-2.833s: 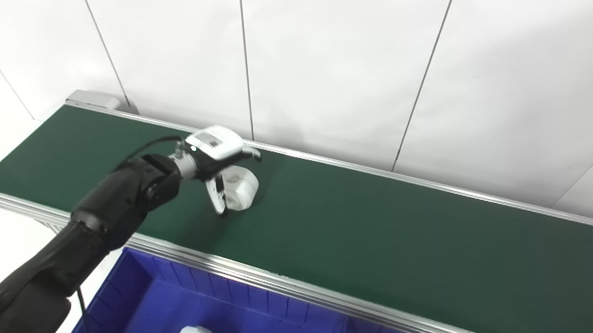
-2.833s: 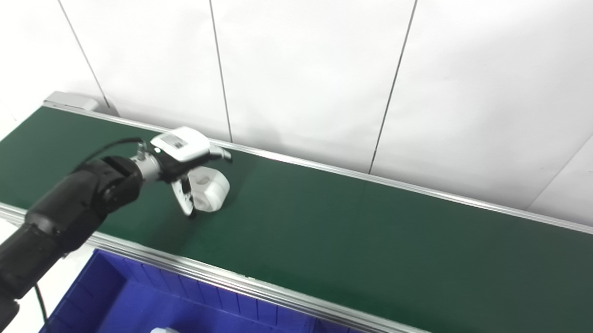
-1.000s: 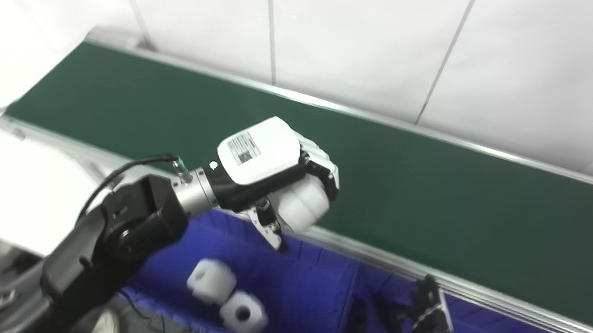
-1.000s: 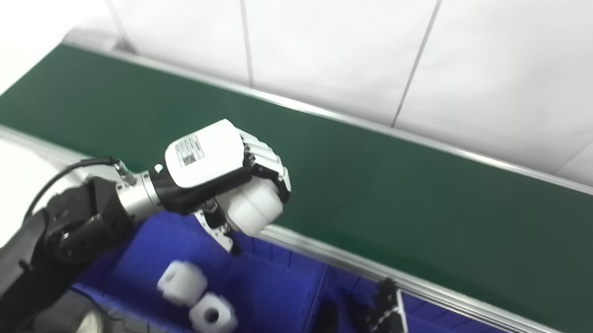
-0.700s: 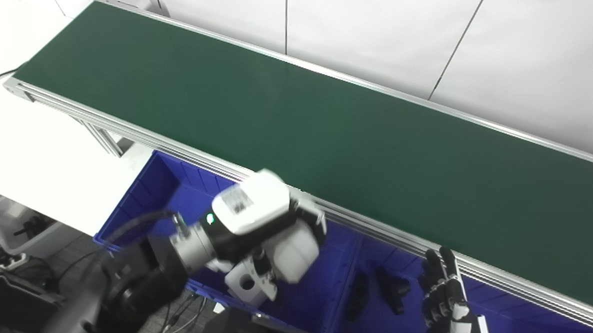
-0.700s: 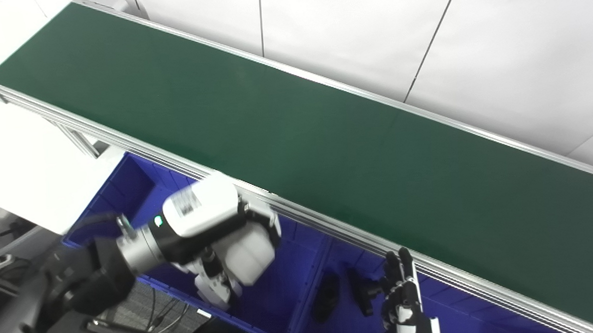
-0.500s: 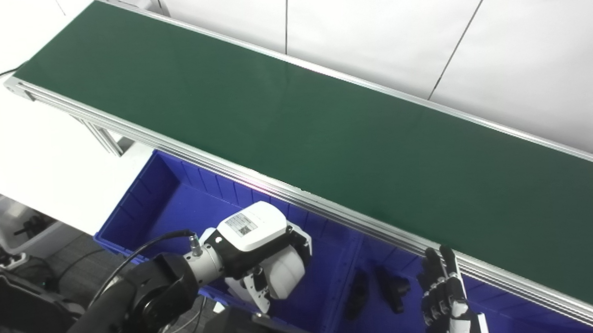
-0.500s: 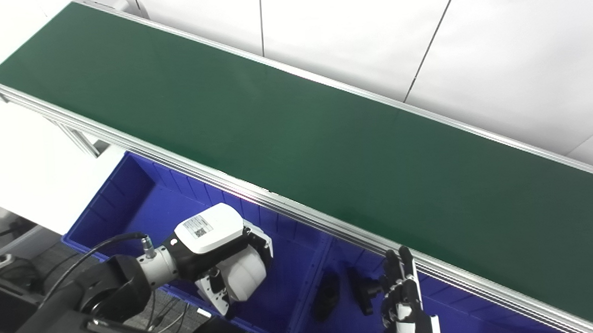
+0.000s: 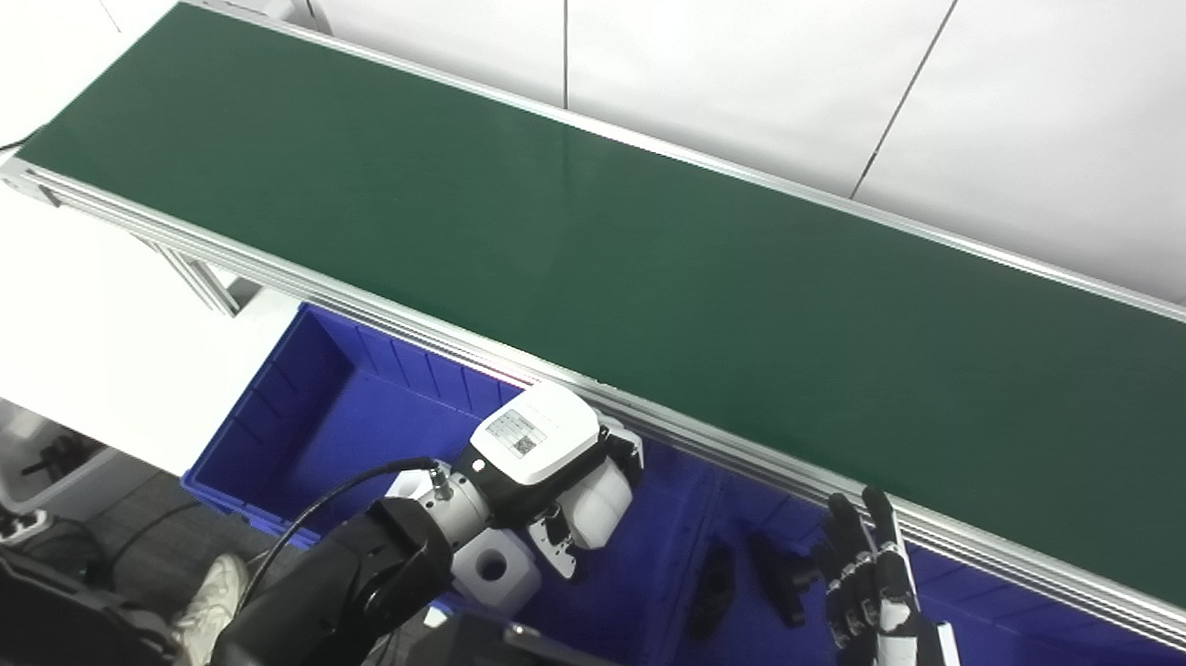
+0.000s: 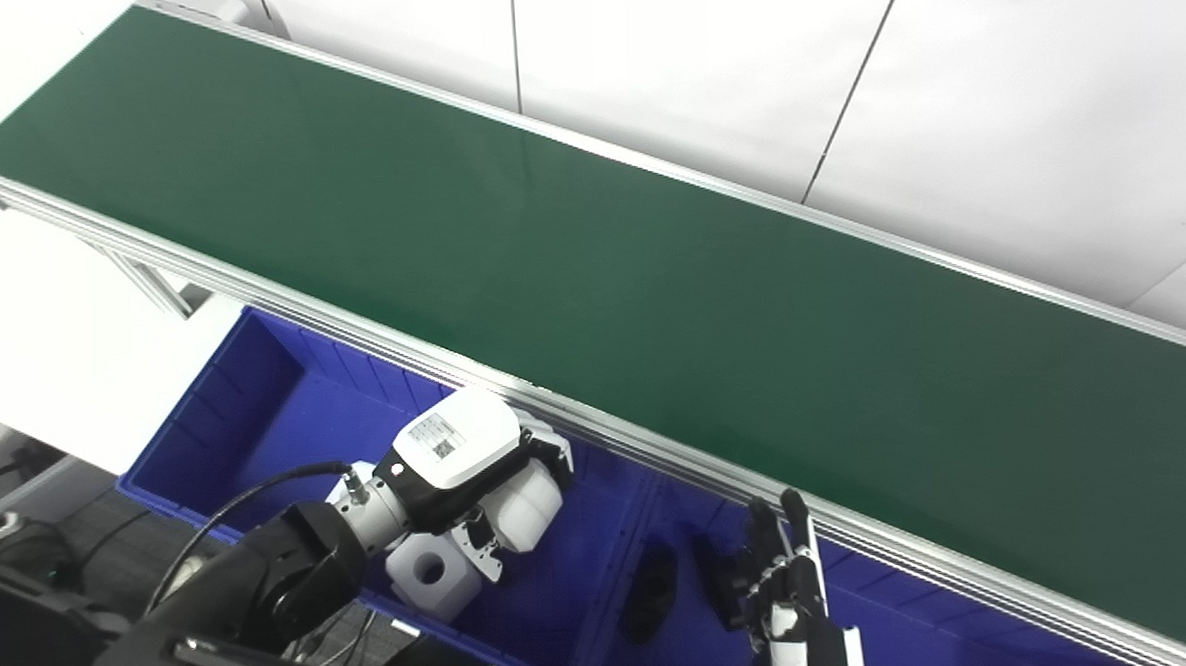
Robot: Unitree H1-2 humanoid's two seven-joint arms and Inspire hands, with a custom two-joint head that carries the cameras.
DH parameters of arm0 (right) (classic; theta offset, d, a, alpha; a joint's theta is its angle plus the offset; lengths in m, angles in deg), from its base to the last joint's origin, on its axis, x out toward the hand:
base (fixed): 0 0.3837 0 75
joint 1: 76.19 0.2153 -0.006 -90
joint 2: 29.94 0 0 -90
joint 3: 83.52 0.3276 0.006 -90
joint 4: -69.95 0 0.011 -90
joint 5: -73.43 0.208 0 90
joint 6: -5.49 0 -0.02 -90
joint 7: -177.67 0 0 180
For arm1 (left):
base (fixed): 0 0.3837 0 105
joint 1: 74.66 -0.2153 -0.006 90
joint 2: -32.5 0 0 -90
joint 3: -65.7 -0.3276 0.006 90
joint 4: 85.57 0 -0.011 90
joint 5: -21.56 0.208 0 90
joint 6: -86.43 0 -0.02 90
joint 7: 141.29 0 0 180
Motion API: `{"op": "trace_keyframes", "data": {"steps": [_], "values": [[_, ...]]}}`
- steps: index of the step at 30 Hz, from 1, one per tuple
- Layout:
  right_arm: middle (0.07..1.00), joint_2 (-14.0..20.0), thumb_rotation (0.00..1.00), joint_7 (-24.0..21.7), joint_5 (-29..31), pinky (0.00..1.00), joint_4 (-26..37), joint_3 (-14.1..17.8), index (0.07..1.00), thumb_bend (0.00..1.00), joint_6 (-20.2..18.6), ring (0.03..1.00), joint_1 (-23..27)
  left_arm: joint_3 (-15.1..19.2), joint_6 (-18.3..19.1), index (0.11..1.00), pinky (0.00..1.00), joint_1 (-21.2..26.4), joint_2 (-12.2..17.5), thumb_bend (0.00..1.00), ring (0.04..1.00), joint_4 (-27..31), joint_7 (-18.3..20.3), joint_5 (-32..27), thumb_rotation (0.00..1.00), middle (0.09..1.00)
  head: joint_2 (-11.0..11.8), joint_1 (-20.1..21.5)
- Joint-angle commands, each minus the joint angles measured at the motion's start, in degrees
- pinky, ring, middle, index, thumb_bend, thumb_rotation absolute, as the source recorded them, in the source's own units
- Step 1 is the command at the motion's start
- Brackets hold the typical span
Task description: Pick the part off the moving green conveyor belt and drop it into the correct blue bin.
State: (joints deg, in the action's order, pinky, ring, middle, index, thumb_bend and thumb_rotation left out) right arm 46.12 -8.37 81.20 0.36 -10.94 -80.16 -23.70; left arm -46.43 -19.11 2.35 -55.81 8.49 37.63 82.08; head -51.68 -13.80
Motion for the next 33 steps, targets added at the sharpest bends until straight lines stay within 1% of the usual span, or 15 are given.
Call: {"op": "trace_keyframes", "data": {"steps": [1, 2, 3, 7, 12, 16, 21, 24, 26, 27, 28, 30, 31, 32, 33], "values": [[0.937, -0.56, 0.82, -0.14, -0.42, 0.94, 1.65, -0.52, 1.0, 0.78, 0.82, 0.963, -0.8, -0.22, -0.26, 0.588, 0.52, 0.49, 0.87, 0.8, 0.574, 3.33, -0.01, -1.29, 0.14, 0.597, 0.08, 0.06], [0.937, -0.61, 0.82, -0.15, -0.28, 0.94, 1.66, -0.54, 1.0, 0.78, 0.81, 0.963, -0.87, -0.35, 0.51, 0.618, 0.54, 0.34, 1.27, 0.89, 0.601, 4.43, 2.45, -2.02, 0.19, 0.632, 0.08, 0.18], [0.938, -0.66, 0.81, -0.15, -0.15, 0.95, 1.66, -0.54, 1.0, 0.78, 0.8, 0.964, -0.92, -0.45, 1.09, 0.684, 0.62, 0.24, 1.54, 0.96, 0.663, 5.2, 4.21, -2.55, 0.32, 0.7, 0.08, 0.18], [0.936, -0.81, 0.8, -0.05, -0.14, 0.95, 1.93, -0.66, 1.0, 0.78, 0.5, 0.963, -1.23, -0.71, 1.78, 0.745, 0.68, -0.17, 2.7, 1.0, 0.721, 7.81, 8.82, -4.15, 0.5, 0.763, 0.07, 0.39], [0.935, -0.72, 0.81, -0.17, -0.19, 0.95, 1.82, -0.75, 1.0, 0.77, 0.65, 0.962, -1.18, -0.83, 1.27, 0.751, 0.66, -0.23, 3.46, 1.0, 0.719, 9.58, 11.43, -6.5, 0.53, 0.772, 0.05, 0.72], [0.936, -0.94, 0.8, 0.01, -0.48, 0.95, 1.99, -1.0, 1.0, 0.78, 0.36, 0.961, -1.24, -0.48, -0.19, 0.74, 0.63, -0.92, 3.82, 1.0, 0.706, 12.27, 11.74, -9.91, 0.55, 0.76, -0.07, 1.52], [0.929, -1.37, 0.8, 0.37, -1.32, 0.94, 2.12, -1.39, 1.0, 0.78, 0.3, 0.953, -1.43, 0.43, 0.99, 0.727, 0.58, -4.11, 3.56, 1.0, 0.69, 24.14, 14.86, -18.15, 0.57, 0.747, -0.5, 3.15], [0.924, -1.91, 0.8, 0.73, -2.24, 0.92, 2.11, -1.91, 1.0, 0.78, 0.06, 0.949, -1.52, 1.2, 3.35, 0.717, 0.57, -7.55, 0.91, 1.0, 0.682, 31.77, 14.45, -28.03, 0.62, 0.734, -1.01, 6.49], [0.926, -2.3, 0.78, 0.72, -1.92, 0.93, 1.82, -2.37, 1.0, 0.77, -0.03, 0.959, -1.44, 0.5, 5.02, 0.74, 0.58, -11.12, -2.56, 0.97, 0.713, 35.5, 12.54, -37.31, 0.65, 0.765, -1.14, 8.68], [0.926, -2.68, 0.78, 0.68, -1.43, 0.94, 1.5, -2.63, 1.0, 0.77, 0.19, 0.96, -1.35, 0.09, 4.57, 0.746, 0.58, -13.2, -4.73, 0.96, 0.718, 36.1, 10.8, -41.02, 0.66, 0.77, -1.25, 11.0], [0.927, -3.0, 0.76, 0.83, -1.99, 0.94, 1.12, -2.95, 1.0, 0.76, 0.65, 0.964, -1.2, -0.29, 2.85, 0.795, 0.62, -16.07, -8.03, 0.91, 0.751, 35.52, 7.85, -42.42, 0.68, 0.8, -1.31, 12.17], [0.926, -3.88, 0.76, 1.46, -3.34, 0.92, 0.62, -3.68, 1.0, 0.74, 0.84, 0.953, -1.03, 0.25, -0.74, 0.951, 0.73, -20.37, -13.63, 0.79, 0.827, 32.59, 2.36, -40.71, 0.8, 0.884, -1.26, 15.34], [0.926, -4.51, 0.75, 2.03, -4.56, 0.92, 0.47, -4.14, 1.0, 0.75, 0.51, 0.951, -1.07, 1.51, -2.27, 0.975, 0.77, -21.44, -14.92, 0.76, 0.851, 29.9, 0.57, -39.64, 0.86, 0.904, -1.3, 18.62], [0.927, -5.03, 0.76, 2.39, -5.4, 0.94, 0.35, -4.46, 1.0, 0.76, 0.23, 0.956, -1.12, 2.64, -3.34, 0.99, 0.84, -21.89, -15.48, 0.75, 0.893, 28.05, -0.24, -39.11, 0.94, 0.944, -1.28, 19.24], [0.928, -5.85, 0.76, 2.87, -6.37, 0.94, -0.12, -4.99, 1.0, 0.76, 0.21, 0.958, -1.13, 4.62, -4.63, 0.995, 0.86, -20.95, -14.15, 0.74, 0.907, 24.38, -0.45, -39.19, 0.97, 0.958, -1.24, 23.43]]}}
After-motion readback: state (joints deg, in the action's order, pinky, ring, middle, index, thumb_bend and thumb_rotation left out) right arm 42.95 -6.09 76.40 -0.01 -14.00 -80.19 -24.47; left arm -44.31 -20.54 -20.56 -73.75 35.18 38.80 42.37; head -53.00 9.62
